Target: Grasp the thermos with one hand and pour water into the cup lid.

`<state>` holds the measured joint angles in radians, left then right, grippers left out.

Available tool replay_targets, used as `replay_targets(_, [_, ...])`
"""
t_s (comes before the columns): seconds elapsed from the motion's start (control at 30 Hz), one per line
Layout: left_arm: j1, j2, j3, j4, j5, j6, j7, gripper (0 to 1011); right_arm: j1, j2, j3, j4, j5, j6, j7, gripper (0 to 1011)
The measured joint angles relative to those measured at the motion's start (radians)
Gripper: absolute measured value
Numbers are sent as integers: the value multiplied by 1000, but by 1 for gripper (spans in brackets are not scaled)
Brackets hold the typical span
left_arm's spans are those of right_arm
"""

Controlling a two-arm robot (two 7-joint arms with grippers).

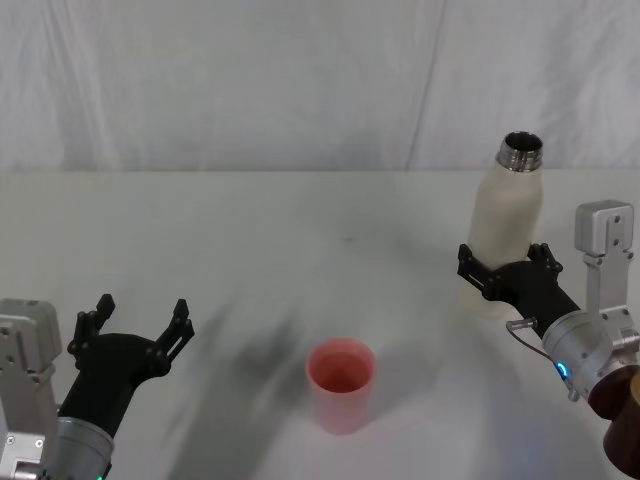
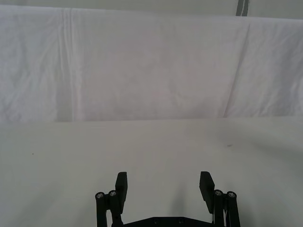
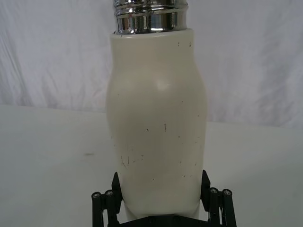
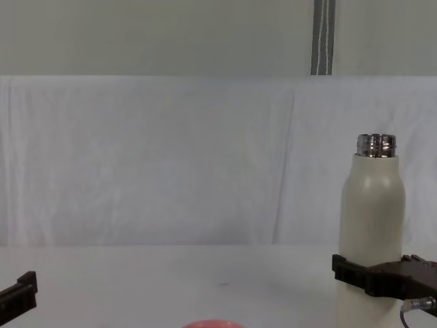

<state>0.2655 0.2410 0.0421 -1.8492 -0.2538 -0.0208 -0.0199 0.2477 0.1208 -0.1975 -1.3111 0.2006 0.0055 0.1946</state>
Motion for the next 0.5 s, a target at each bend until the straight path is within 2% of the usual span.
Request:
replay_targets(0.07, [0,0,0,0,0,0,0,1001,0,0,0,0,0,0,0,959])
replay_targets(0.5, [0,0,0,0,0,0,0,1001,-1,1,0,-2,0,1,0,950])
